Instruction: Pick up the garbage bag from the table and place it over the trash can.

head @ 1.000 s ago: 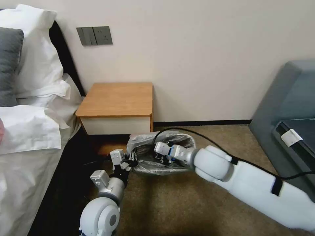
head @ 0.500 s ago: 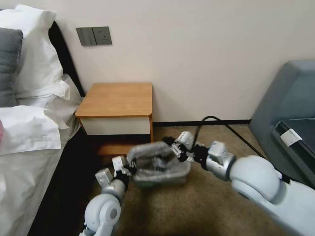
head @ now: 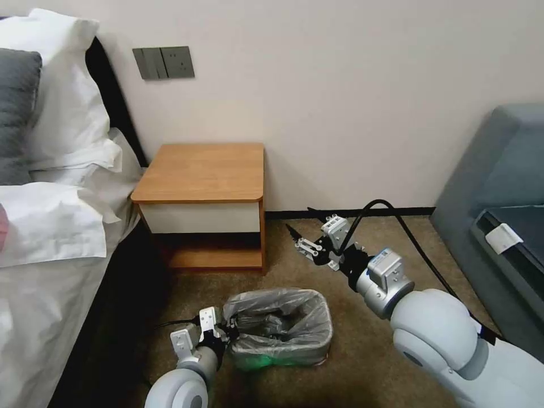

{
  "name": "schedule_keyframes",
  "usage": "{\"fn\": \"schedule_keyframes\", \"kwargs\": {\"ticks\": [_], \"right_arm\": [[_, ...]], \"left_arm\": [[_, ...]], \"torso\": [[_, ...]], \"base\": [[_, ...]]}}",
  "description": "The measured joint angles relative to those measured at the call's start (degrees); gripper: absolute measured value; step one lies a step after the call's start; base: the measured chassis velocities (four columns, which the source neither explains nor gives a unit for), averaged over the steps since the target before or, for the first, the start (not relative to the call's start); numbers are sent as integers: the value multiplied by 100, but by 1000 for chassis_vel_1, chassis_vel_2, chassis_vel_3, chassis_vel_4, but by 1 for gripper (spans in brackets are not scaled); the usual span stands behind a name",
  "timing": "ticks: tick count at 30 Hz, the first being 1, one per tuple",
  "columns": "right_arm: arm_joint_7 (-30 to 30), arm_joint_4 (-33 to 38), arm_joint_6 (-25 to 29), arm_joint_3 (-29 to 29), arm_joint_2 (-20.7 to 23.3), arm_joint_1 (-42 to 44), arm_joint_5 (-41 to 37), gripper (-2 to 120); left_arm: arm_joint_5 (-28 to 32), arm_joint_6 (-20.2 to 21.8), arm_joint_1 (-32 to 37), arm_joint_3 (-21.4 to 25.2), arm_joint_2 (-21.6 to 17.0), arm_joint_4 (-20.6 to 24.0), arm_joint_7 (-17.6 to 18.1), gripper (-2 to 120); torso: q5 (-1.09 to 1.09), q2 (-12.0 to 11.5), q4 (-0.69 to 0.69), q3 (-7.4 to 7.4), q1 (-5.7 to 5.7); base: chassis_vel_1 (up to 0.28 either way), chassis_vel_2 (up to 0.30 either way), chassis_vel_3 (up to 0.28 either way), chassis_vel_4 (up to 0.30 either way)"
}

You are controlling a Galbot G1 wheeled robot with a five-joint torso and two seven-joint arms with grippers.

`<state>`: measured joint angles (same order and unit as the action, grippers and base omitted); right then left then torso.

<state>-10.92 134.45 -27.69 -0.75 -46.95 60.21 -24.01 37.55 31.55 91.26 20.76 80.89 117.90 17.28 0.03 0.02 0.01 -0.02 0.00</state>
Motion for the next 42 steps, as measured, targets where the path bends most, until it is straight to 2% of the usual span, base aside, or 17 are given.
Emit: {"fn": "schedule_keyframes", "kwargs": {"ticks": [2,6,7,15,16,22,29,30,32,34,35,36,38,39,40,41,42], "right_arm": [[-1,1,4,0,-12,16,7,91],[-10,10,20,1,-61,60,43,100],[-10,10,20,1,-61,60,43,100],[-27,38,48,0,-142,186,129,100],[-27,38,48,0,-142,186,129,100],[-93,118,66,-114,-228,455,147,100],[-307,140,158,-626,-421,1194,88,100],[-350,131,189,-704,-454,1290,80,100],[-395,91,382,-1153,-706,1861,112,100],[-395,77,447,-1243,-786,1992,165,100],[-364,-45,821,-1554,-1135,2479,602,100],[-364,-45,821,-1554,-1135,2479,602,100],[-239,-386,1705,-1923,-1705,3276,1558,100],[-192,-512,2069,-2038,-1915,3574,1882,100],[-147,-639,2466,-2131,-2140,3887,2143,100],[-147,-639,2466,-2131,-2140,3887,2143,100],[-120,-720,2800,-2199,-2329,4130,2327,100]], "left_arm": [[-52,0,-29,-21,11,-36,-14,23],[-150,8,-51,-34,15,-56,-53,37],[-150,8,-51,-34,15,-56,-53,37],[-446,-182,-16,-1,-14,32,-461,70],[-446,-182,-16,-1,-14,32,-461,70],[-490,-146,58,133,-7,291,-500,94],[-479,-267,175,312,-130,549,-665,100],[-495,-363,197,323,-148,577,-696,100],[-925,-1191,344,355,-169,644,-823,100],[-1086,-1407,383,359,-162,644,-853,100],[-1738,-2203,531,381,-121,633,-1017,100],[-1738,-2203,531,381,-121,633,-1017,100],[-2585,-3237,762,404,-22,614,-1203,100],[-2795,-3559,871,414,6,631,-1234,100],[-2913,-3823,999,452,33,670,-1263,100],[-2913,-3823,999,452,33,670,-1263,100],[-2948,-3971,1106,524,58,707,-1309,100]], "torso": [[-1,0,0,0,0],[-2,0,-1,1,0],[-2,0,-1,1,0],[-7,-2,-2,3,0],[-7,-2,-2,3,0],[-5,-2,-2,3,0],[-3,-2,-1,2,0],[-4,-2,-1,2,0],[-3,-2,-2,2,0],[-4,-2,0,2,0],[-3,-2,1,2,0],[-3,-2,1,2,0],[-2,-2,-1,1,0],[-3,-2,-2,1,0],[-3,-1,-4,1,0],[-3,-1,-4,1,0],[-2,-1,-5,1,0]], "base": [[0,0,0,0],[0,0,0,0],[0,0,0,0],[0,0,0,0],[0,0,0,0],[0,0,0,0],[0,0,0,0],[0,0,0,0],[0,0,0,0],[0,0,0,0],[0,0,0,0],[0,0,0,0],[0,0,0,0],[0,0,0,0],[0,0,0,0],[0,0,0,0],[0,0,0,0]]}}
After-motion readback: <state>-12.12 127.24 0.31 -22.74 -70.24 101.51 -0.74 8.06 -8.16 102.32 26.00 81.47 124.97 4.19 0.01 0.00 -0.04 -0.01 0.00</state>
